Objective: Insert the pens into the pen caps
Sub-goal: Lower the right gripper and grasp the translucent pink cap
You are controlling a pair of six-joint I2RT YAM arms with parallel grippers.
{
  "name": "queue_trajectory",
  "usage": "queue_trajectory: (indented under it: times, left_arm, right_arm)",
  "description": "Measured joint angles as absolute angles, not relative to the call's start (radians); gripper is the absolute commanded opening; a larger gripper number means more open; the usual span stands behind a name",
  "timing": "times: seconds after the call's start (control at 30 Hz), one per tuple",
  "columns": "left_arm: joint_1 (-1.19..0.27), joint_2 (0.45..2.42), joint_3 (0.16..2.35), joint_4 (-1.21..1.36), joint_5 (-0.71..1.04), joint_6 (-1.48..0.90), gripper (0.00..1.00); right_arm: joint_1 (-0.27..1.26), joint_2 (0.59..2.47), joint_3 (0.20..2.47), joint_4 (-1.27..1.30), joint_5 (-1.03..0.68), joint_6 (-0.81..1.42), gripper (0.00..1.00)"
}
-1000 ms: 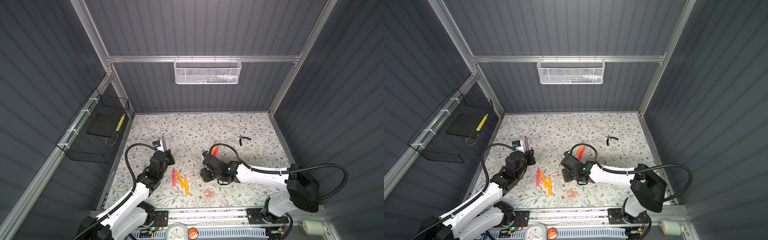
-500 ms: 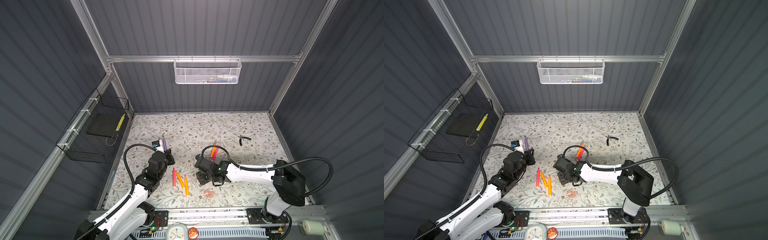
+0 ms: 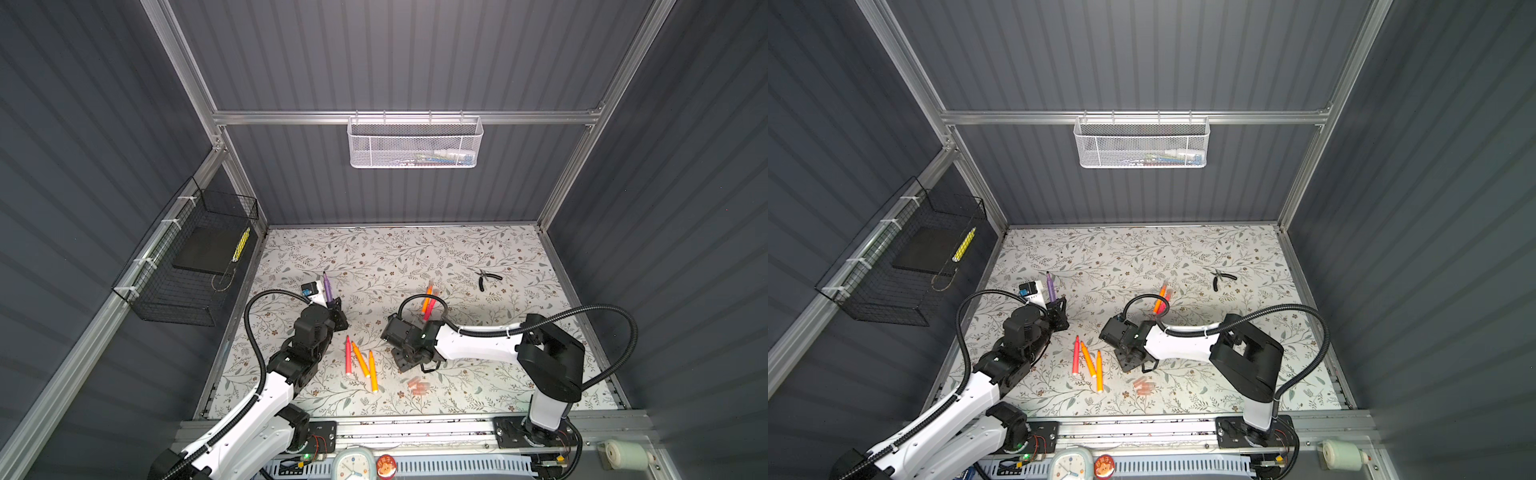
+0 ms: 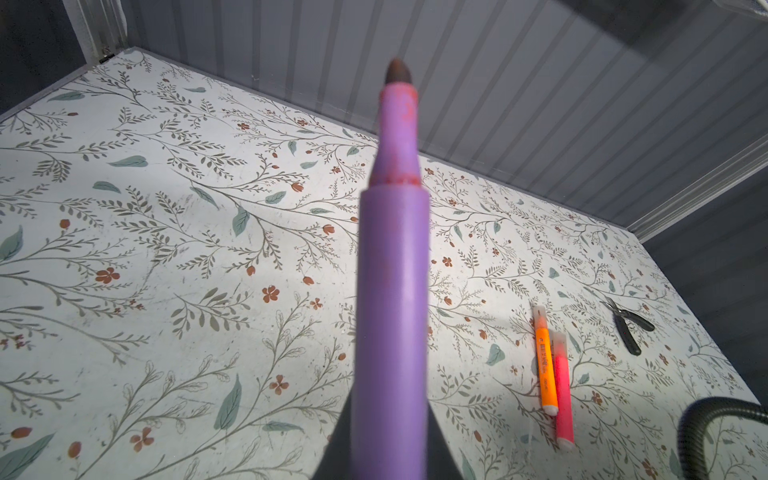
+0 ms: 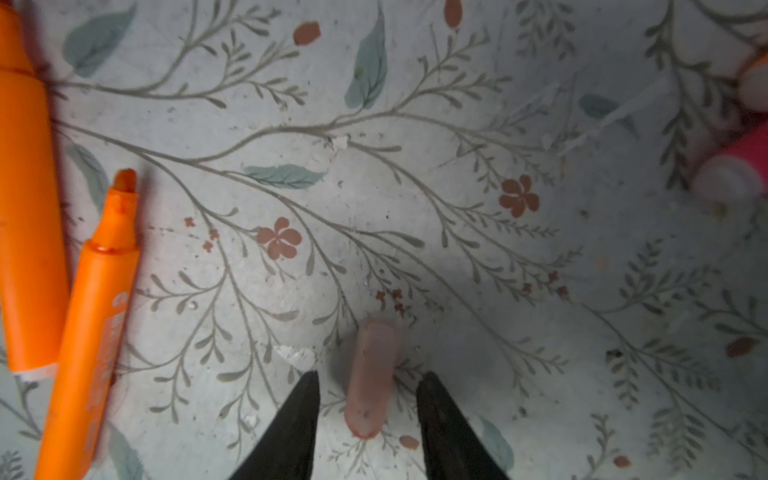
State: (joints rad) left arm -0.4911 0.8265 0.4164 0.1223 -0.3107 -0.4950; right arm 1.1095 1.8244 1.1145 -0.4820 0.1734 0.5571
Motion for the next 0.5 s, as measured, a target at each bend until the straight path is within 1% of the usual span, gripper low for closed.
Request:
queue_trajectory:
  times: [0.17, 0.5]
  left_arm:
    - [-0.491, 0.815, 0.405, 0.119, -0.311, -0.495, 0.00]
    - [-0.491, 0.811, 0.403, 0.118, -0.310, -0.495, 0.00]
  right_arm:
    - [1.113, 1.856, 1.142, -0.496, 0.181, 0.568, 0.33]
    - [1.116, 1.870, 1.155, -0.500, 0.197, 0.578, 0.31]
